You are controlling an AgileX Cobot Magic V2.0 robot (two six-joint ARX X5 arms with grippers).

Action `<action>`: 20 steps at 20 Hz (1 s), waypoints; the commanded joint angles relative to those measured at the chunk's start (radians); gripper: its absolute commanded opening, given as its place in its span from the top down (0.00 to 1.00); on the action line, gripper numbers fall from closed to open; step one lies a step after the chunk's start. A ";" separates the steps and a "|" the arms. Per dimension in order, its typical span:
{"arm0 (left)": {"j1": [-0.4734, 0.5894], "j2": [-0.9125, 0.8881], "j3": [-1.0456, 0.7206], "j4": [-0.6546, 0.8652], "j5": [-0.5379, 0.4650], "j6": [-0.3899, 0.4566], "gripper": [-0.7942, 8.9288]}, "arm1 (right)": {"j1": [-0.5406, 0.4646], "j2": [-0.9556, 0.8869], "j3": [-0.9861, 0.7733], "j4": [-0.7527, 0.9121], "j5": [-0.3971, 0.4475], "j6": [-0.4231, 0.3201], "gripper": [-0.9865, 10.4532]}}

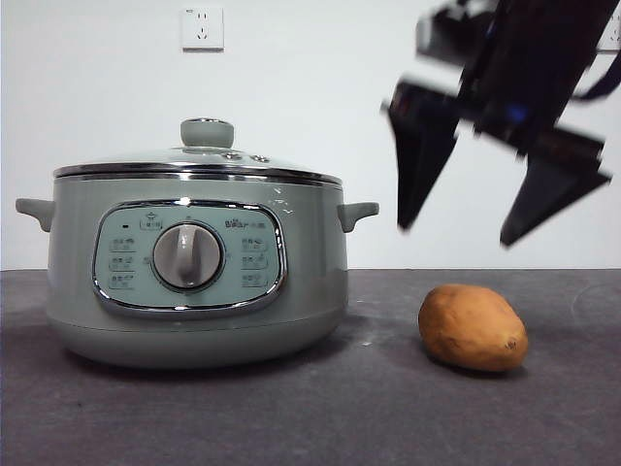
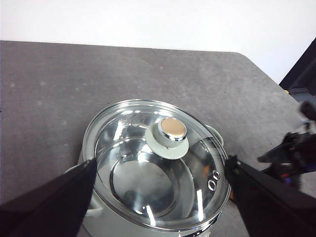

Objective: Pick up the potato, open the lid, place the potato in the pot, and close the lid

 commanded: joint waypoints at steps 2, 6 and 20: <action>-0.004 -0.002 0.000 0.004 -0.002 0.004 0.47 | -0.001 0.122 0.003 0.026 0.021 0.016 0.45; -0.004 0.004 0.000 0.004 -0.003 0.005 0.47 | -0.001 0.216 0.003 0.038 0.021 0.017 0.59; -0.060 0.133 0.000 0.064 -0.002 0.004 0.47 | -0.002 0.016 0.003 -0.066 0.024 0.023 0.92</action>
